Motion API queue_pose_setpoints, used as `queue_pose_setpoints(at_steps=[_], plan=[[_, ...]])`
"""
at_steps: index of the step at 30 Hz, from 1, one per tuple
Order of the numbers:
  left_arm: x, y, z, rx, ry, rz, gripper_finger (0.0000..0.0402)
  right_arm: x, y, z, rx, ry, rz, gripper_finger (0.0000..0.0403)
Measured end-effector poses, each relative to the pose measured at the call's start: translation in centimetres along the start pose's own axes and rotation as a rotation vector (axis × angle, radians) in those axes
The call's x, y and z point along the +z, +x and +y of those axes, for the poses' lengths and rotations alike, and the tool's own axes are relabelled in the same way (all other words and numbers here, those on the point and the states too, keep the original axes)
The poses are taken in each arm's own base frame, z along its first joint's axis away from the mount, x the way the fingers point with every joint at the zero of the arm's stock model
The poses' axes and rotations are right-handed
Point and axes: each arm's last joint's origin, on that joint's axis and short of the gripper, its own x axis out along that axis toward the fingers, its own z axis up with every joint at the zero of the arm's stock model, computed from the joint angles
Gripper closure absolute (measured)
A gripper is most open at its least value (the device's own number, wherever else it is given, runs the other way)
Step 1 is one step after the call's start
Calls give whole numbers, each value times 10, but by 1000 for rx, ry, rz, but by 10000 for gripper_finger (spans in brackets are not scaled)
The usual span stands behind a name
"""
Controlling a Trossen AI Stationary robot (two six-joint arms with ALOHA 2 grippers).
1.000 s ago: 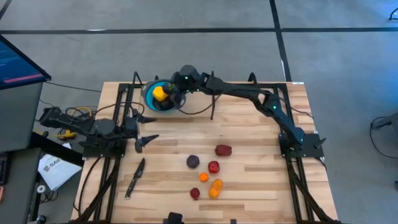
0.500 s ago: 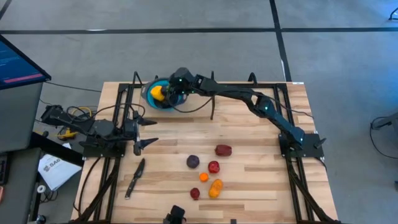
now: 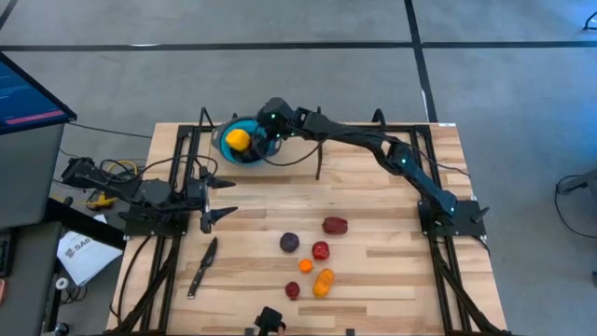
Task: Pick & Place Fruit
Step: Put the plum in the blue strainer bowl on the shelf
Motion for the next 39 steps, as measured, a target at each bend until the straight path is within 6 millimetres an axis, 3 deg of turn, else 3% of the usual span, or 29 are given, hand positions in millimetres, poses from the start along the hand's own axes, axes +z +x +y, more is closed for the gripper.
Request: queue_pose_setpoints(at_steps=[4,7,11,17,21,28,34,39], plan=[[0,0,0,0,2,3,74,18,-29,4,-27,-47,-7,71],[-1,2,-1,1,7,12,74,32,-60,20,-68,-135,-1,77],[-4,5,-3,0,3,34,74,43,-115,58,-94,-297,57,89],[-10,10,-11,-29,6,88,74,27,-187,128,-14,-509,233,99],[-19,16,-20,-58,31,153,74,5,-221,169,57,-573,331,100],[-38,34,-45,-108,61,242,74,-59,-243,217,78,-542,425,101],[-40,64,-71,-150,54,275,74,-135,-249,222,-78,-360,379,101],[-34,111,-92,-230,111,353,73,-189,-249,217,-94,-145,256,101]])
